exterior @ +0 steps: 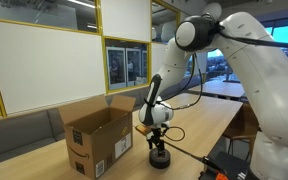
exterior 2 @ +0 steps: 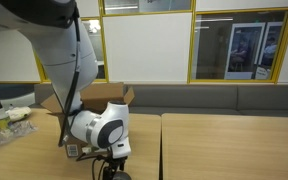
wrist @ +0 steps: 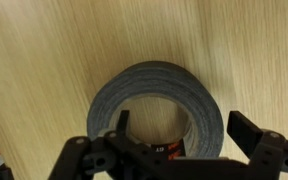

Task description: Put the objects on the table and put them in the box, then slide the box to the right

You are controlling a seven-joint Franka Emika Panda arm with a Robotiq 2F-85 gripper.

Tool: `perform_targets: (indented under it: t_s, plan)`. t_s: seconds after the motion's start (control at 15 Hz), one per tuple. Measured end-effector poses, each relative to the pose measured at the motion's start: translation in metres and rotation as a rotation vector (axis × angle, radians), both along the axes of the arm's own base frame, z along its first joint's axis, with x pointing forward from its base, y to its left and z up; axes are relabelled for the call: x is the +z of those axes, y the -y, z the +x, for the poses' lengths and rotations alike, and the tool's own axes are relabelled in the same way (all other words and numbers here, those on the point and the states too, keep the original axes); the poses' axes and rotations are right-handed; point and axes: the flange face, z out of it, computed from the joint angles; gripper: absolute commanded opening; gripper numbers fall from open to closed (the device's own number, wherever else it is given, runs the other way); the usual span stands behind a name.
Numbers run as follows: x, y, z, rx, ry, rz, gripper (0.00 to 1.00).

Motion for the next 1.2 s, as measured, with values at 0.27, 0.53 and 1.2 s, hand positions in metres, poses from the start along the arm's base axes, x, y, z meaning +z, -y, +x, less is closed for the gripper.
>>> perform_targets:
  t_s: [0.27, 0.53, 1.2]
  plan:
    - [-0.021, 0.007, 0.008, 0.001, -0.004, 0.015, 1.00]
    - [-0.038, 0.020, 0.015, -0.006, -0.006, 0.024, 0.58]
    - [-0.035, 0.029, 0.032, -0.007, 0.028, 0.028, 0.14]
